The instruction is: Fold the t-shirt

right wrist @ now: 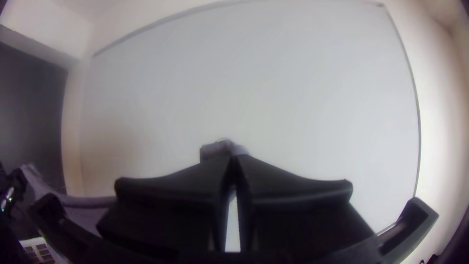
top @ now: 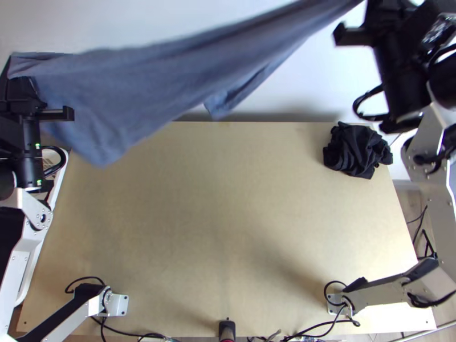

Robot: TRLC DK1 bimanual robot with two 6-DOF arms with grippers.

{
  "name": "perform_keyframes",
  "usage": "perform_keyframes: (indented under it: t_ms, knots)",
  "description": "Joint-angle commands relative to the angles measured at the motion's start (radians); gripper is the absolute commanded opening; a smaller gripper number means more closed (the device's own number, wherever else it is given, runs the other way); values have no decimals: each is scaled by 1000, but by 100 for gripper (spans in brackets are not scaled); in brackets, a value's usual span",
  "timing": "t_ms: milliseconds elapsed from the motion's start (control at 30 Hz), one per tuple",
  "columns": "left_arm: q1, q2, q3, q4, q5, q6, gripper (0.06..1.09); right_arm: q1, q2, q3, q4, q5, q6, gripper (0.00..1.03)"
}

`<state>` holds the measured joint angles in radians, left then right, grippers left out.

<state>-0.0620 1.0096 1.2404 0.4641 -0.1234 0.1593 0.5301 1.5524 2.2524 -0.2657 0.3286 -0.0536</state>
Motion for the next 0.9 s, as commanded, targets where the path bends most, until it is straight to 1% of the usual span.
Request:
perform_keyframes:
  t_ms: [0,67,167,200,267,300,333,433,533,633,700,867]
  knots:
    - [-91,6,39,2,-1,6,9,145,-84,-106,-106,-13,37,3]
    - [-110,15,48,4,-12,2,9,173,-137,-188,-129,-13,24,3]
    - [-116,40,65,7,-25,-10,9,212,-198,-248,-259,-20,-2,3]
    - [-116,47,70,13,-25,-17,9,225,-215,-255,-331,-45,-14,3]
    - [-117,63,73,27,-25,-33,9,237,-241,-258,-523,-114,-46,3]
    - [-117,70,74,30,-22,-46,9,237,-256,-269,-596,-131,-57,3]
    - [-127,78,74,30,-15,-52,9,237,-278,-287,-639,-141,-58,3]
    - [-183,96,71,28,-12,-50,9,238,-348,-344,-696,-234,-61,3]
    - [-237,130,71,30,-13,-49,10,254,-361,-306,-810,-319,-54,3]
    - [-311,136,57,30,-13,-49,10,252,-348,-240,-866,-395,-17,3]
    - [-369,112,19,28,-12,-43,10,245,-342,-214,-879,-415,-8,3]
    - [-568,-14,-185,28,-10,63,10,235,-334,-206,-874,-424,-8,3]
